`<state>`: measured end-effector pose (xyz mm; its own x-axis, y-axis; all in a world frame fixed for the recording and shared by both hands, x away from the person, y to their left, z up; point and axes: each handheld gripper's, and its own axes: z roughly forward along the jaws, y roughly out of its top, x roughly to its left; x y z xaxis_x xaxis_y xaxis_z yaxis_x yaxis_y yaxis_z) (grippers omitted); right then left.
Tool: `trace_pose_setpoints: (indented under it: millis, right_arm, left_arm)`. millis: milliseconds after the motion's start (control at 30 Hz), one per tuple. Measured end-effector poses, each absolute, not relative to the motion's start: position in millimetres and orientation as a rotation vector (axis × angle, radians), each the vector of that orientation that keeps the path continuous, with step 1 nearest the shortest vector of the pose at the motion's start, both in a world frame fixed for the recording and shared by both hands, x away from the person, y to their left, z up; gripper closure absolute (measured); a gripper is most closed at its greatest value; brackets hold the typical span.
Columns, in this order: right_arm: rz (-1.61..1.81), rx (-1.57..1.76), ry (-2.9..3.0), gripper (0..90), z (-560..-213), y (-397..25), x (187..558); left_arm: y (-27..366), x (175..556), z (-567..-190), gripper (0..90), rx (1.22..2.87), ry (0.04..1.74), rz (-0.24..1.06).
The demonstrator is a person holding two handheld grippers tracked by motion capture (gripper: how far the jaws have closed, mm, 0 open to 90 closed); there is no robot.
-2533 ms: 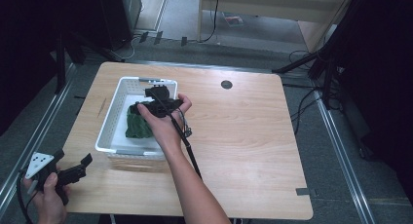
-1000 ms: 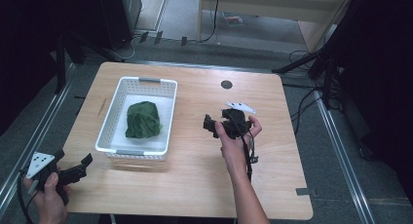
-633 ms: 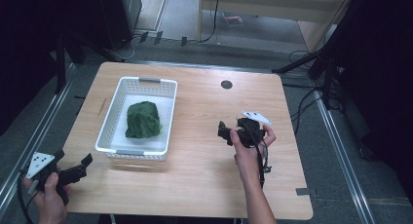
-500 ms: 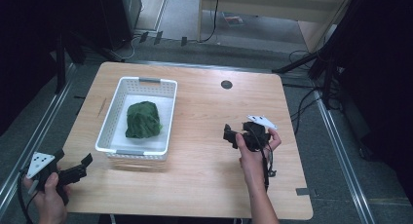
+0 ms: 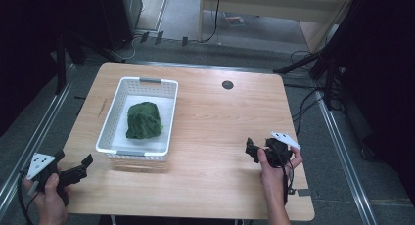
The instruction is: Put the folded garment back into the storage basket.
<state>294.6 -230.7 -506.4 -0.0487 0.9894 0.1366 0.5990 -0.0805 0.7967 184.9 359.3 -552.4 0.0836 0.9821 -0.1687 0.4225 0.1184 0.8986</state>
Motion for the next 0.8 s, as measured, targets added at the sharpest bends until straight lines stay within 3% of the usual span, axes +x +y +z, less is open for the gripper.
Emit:
trace_pose_setpoints:
  millis: [800]
  right_arm:
    - [0.881,1.727,1.645,0.0,-543,-309,246]
  left_arm:
    - [359,184,-552,0.0,1.452,1.483,0.783]
